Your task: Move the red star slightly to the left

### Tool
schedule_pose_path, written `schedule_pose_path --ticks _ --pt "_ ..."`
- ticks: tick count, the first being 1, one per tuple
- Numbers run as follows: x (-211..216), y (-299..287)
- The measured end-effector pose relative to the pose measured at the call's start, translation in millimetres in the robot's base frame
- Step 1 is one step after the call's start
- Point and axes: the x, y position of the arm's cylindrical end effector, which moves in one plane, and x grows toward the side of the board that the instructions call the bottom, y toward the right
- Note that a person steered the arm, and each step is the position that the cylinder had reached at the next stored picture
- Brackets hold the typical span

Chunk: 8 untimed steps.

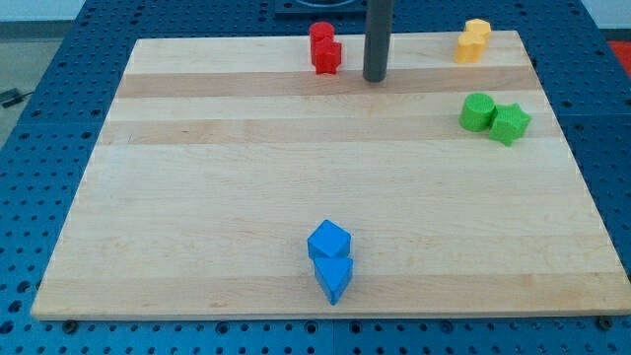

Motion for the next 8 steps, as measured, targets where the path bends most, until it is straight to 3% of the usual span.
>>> schedule_pose_path --ticks 3,8 --pt "-26 0" --pt "-25 -85"
